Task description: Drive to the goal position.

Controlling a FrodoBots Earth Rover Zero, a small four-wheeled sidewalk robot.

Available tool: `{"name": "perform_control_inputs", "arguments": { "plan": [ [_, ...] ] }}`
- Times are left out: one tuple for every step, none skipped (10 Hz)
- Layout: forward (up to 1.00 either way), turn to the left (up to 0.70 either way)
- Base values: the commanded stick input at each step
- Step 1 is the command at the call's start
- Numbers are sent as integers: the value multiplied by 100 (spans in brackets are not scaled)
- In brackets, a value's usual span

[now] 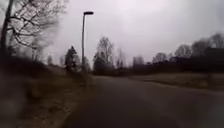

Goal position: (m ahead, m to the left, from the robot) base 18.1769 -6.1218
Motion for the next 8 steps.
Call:
{"name": "perform_control_inputs", "arguments": {
  "plan": [
    [68, 0],
    [68, 0],
    [68, 0],
    [68, 0],
    [68, 0],
    [68, 0],
    [68, 0],
    [68, 0]
  ]
}}
